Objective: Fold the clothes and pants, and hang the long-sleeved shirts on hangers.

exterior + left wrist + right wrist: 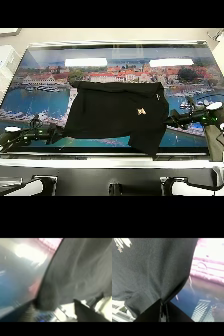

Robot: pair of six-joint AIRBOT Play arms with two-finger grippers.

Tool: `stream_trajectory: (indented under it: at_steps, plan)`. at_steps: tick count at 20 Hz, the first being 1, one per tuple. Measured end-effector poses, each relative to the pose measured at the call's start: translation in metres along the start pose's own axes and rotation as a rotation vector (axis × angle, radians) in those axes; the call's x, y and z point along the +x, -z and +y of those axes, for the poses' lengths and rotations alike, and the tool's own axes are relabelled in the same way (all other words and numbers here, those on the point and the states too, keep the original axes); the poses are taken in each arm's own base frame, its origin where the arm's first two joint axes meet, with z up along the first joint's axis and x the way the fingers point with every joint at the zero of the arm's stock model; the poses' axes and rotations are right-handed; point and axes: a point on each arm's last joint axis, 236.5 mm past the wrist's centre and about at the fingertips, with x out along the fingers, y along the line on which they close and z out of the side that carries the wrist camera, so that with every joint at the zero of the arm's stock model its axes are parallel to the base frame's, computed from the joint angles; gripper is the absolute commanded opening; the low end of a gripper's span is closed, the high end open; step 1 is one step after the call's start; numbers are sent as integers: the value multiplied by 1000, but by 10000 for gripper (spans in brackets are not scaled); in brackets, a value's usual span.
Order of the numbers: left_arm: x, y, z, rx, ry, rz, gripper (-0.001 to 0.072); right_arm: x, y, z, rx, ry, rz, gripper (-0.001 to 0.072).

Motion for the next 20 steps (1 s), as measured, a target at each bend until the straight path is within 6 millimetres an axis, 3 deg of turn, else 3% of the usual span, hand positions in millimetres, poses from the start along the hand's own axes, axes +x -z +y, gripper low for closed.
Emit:
stream_trajectory:
  at_steps: [1, 7, 9, 11, 14, 16, 18, 20]
  plan:
    - [3, -1, -1, 11, -8, -7, 18, 0, 0, 0, 0, -1, -1, 33]
    - [18, 0, -24, 49, 16, -14, 16, -9, -2, 10, -21, -8, -35, 31]
    - [15, -8, -38, 62, 45, -35, 15, -19, -5, 25, -57, -40, -73, 30]
    - [4, -26, -67, 103, 94, -69, 15, -38, -13, 52, -120, -90, -150, 30]
    - [-33, -64, -133, 228, 179, -158, 15, -89, -40, 104, -267, -107, -353, 30]
    - [-76, -91, -197, 356, 239, -258, 15, -135, -59, 150, -404, -82, -526, 30]
    - [-136, -107, -270, 510, 298, -385, 14, -188, -70, 203, -543, -38, -701, 30]
    - [-209, -103, -342, 683, 323, -533, 14, -248, -66, 262, -675, -1, -874, 30]
